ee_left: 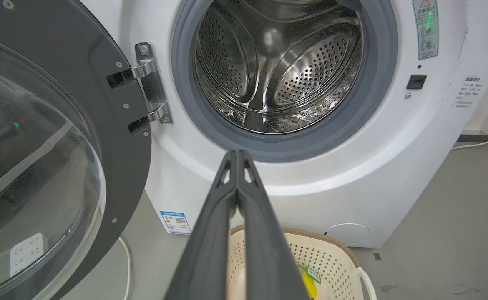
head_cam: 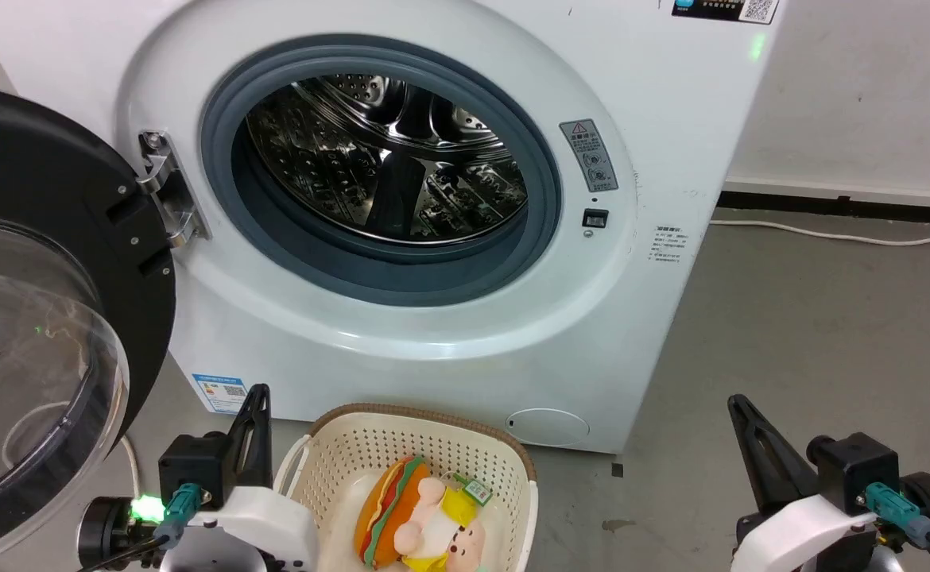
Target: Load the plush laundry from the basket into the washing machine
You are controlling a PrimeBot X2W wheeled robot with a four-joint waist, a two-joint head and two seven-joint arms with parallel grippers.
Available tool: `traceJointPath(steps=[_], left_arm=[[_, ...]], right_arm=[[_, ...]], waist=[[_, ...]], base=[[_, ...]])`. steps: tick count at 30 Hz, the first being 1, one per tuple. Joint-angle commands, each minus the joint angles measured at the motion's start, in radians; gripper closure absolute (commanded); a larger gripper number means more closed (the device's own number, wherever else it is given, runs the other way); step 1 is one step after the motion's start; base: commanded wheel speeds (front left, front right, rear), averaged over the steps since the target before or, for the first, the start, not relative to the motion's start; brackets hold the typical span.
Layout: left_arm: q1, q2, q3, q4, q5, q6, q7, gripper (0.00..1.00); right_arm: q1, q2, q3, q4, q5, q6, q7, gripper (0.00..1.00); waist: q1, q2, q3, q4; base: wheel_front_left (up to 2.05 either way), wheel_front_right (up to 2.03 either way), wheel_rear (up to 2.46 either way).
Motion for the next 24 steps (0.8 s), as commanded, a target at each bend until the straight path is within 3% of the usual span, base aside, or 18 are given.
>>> traceJointPath(steps=[1,24], left_arm=[[0.015,0.0,0.0,-0.004,0.003,-0.004,0.0,1.0],[0.015,0.0,0.0,-0.004,0.003,-0.004,0.0,1.0]], right_arm=[[-0.011,0.0,-0.001,0.002,-0.008,-0.001,0.001,1.0],[-0.011,0.0,-0.001,0.002,-0.008,-0.001,0.001,1.0]], waist=[[0.0,0.0,0.0,0.0],[0.0,0.0,0.0,0.0]], base=[[0.0,0.0,0.0],[0.0,0.0,0.0]])
